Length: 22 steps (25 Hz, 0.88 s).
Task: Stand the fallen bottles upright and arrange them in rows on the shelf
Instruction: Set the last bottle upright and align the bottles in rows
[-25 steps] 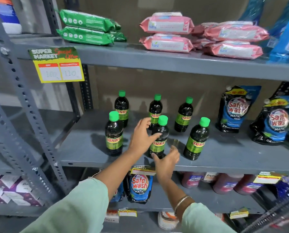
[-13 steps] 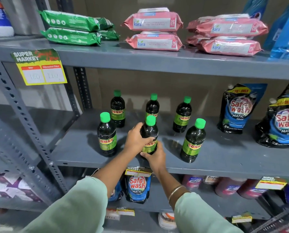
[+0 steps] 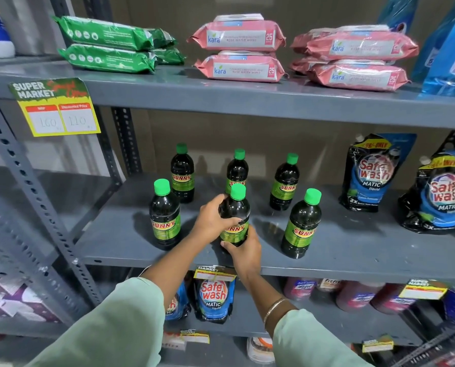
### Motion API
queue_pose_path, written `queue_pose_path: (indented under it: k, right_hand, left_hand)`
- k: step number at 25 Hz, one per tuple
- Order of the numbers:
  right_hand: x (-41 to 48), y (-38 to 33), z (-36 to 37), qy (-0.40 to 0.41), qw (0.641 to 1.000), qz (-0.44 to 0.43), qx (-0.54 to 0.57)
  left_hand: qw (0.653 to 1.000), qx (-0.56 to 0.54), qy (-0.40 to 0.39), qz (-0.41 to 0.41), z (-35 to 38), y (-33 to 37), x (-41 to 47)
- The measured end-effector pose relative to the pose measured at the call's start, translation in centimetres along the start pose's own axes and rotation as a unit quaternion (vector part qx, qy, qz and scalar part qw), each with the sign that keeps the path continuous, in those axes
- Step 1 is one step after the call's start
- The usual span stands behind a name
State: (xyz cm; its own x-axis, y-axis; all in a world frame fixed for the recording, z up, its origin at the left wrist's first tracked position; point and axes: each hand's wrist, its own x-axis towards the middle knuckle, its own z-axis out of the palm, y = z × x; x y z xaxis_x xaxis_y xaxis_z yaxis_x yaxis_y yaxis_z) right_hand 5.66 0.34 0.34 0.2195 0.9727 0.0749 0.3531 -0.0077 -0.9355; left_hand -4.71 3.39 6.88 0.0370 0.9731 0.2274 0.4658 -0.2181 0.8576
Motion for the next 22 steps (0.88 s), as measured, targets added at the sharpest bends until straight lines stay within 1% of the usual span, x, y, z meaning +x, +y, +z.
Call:
queue_pose_path:
  k: [5,10,12,14,15,16,17,18,19,20,21,22]
  right_hand:
    - [0.0,-0.1,0.1,0.022,0.999,0.012,-0.021]
    - [-0.5,-0.4,0.4,0.035,0.999,0.009,-0.034]
    - [-0.5,-0.4,0.4,0.027,0.999,0.004,-0.032]
    - [-0.8,-0.3,0.2,-0.001,1.0,-0.004,-0.022]
    - [-1.0,0.0,-0.1,-0.011,1.0,-0.005,-0.022]
    - [-1.3,0.3,-0.6,-0.014,1.0,-0.004,-0.026]
    - [-1.5,0.8,-1.2,-0.001,0.999,-0.005,-0.038]
    - [-1.7,1.4,-1.8,0.028,0.998,-0.012,-0.056]
    - [-1.9,2.0,-2.4,0.074,0.994,-0.017,-0.073]
    - [-2.0,2.7,-3.3,0.125,0.989,-0.012,-0.077]
    - [-1.9,3.1,-4.1,0.171,0.983,0.0,-0.067]
    - [-1.7,3.4,-4.9,0.207,0.977,0.016,-0.051]
  left_hand:
    - [0.999,-0.022,-0.048,0.001,-0.4,-0.4,0.5]
    - [0.996,-0.043,-0.074,0.007,-1.0,-0.9,0.5]
    - [0.995,-0.052,-0.089,0.008,-1.0,-0.8,0.3]
    - [0.995,-0.053,-0.09,0.01,-1.0,-0.9,0.0]
    - [0.996,-0.053,-0.075,0.007,-0.9,-0.7,-0.2]
    - [0.997,-0.06,-0.04,0.0,-0.8,-0.3,-0.5]
    - [0.998,-0.057,0.023,0.003,-0.8,0.2,-1.0]
    - [0.993,-0.047,0.107,0.024,-0.8,0.7,-1.6]
    - [0.98,-0.024,0.188,0.058,-0.9,1.4,-2.2]
    - [0.964,0.001,0.249,0.094,-0.8,2.1,-2.7]
    - [0.951,0.022,0.283,0.127,-0.7,2.7,-3.1]
    - [0.943,0.04,0.291,0.158,-0.3,3.5,-3.5]
